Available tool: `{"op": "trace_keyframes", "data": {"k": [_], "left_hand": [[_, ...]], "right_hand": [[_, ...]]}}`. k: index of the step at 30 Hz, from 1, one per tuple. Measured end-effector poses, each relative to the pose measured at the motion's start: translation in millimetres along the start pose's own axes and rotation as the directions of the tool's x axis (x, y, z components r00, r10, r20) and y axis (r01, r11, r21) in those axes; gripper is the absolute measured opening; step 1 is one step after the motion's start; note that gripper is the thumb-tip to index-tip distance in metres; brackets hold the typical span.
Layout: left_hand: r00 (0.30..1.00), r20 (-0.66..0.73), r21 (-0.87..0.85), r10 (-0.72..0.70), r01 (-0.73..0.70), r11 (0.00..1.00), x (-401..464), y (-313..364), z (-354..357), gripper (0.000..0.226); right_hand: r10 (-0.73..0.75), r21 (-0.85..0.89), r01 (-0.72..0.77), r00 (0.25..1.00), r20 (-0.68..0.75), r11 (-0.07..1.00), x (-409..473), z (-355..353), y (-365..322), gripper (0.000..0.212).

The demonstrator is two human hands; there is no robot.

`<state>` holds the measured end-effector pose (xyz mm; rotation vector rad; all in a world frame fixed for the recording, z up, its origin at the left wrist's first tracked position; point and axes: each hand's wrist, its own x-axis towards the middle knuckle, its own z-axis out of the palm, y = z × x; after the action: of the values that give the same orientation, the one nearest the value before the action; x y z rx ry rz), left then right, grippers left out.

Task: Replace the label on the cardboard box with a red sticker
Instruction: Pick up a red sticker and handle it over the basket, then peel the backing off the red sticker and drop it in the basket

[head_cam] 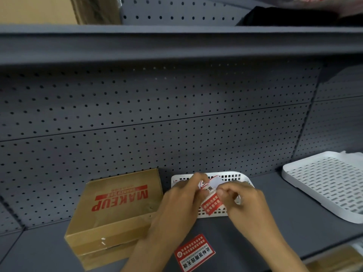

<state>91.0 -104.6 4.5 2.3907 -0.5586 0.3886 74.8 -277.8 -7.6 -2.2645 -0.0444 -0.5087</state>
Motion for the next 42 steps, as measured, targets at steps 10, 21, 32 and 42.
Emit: {"op": "trace_keyframes", "data": {"k": [10, 21, 32, 42], "left_hand": [[0.985, -0.143, -0.035, -0.099, 0.095, 0.995, 3, -15, 11, 0.037], [0.943, -0.302, -0.09, -0.139, 0.117, 0.989, -9, -29, 4, 0.038], [0.918, -0.385, -0.111, -0.092, 0.053, 0.992, -73, -27, 37, 0.028], [0.94, -0.206, -0.123, -0.272, 0.251, 0.96, -117, -58, 52, 0.032]], "right_hand": [[0.235, 0.151, -0.235, 0.972, 0.019, 0.96, 46, -2, 28, 0.03], [0.194, -0.02, -0.193, 0.97, 0.148, 0.981, 85, 34, 77, 0.026], [-0.299, -0.057, 0.3, 0.954, 0.035, 0.952, 19, 32, 33, 0.012], [-0.112, -0.277, 0.475, 0.64, 0.76, 0.835, -8, 75, 50, 0.063]]}}
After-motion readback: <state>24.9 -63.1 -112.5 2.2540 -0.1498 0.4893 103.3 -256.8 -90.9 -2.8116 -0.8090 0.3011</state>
